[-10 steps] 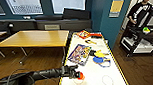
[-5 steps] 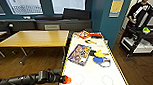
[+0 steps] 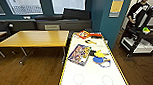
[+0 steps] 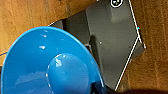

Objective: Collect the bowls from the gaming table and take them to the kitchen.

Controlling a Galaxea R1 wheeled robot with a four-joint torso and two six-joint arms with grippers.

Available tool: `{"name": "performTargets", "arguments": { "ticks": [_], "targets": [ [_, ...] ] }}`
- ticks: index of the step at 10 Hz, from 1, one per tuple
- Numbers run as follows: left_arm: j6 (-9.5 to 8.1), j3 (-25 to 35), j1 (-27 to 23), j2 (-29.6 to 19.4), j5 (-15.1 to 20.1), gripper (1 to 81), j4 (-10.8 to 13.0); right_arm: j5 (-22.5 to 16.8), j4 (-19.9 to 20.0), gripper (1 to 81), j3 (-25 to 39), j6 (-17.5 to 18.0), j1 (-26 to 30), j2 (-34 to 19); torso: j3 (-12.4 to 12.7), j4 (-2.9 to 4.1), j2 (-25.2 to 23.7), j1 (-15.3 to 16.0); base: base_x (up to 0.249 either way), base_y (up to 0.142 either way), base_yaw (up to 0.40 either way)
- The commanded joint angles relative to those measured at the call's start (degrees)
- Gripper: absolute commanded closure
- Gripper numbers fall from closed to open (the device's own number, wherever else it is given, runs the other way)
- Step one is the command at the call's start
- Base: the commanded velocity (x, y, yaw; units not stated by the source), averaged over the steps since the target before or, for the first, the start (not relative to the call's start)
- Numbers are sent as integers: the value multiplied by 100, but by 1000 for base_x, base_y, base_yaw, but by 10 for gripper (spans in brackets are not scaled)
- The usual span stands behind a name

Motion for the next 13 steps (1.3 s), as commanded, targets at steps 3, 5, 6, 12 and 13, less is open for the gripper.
{"name": "performTargets", "arguments": {
  "ticks": [3,5,6,12,13],
  "targets": [
    [804,-2487,2460,24,-3324,811,245,-144,-49,811,-168,-15,-165,-98,0,0,0,0,0,0,0],
    [804,-3187,2839,484,-3397,811,245,-73,-49,811,-248,-15,-254,-27,2,0,0,-2,0,0,0],
    [804,-3450,3007,695,-3397,811,245,-37,-58,811,-326,-15,-280,25,303,0,0,-2,0,0,0],
    [847,-5188,3614,2038,-3397,811,262,-37,-128,811,-898,-24,-351,429,884,0,-2,-7,0,0,0],
    [874,-5566,3684,2293,-3397,811,280,-37,-163,811,-916,-24,-351,473,1315,0,-5,-9,0,0,0]
  ]
}}
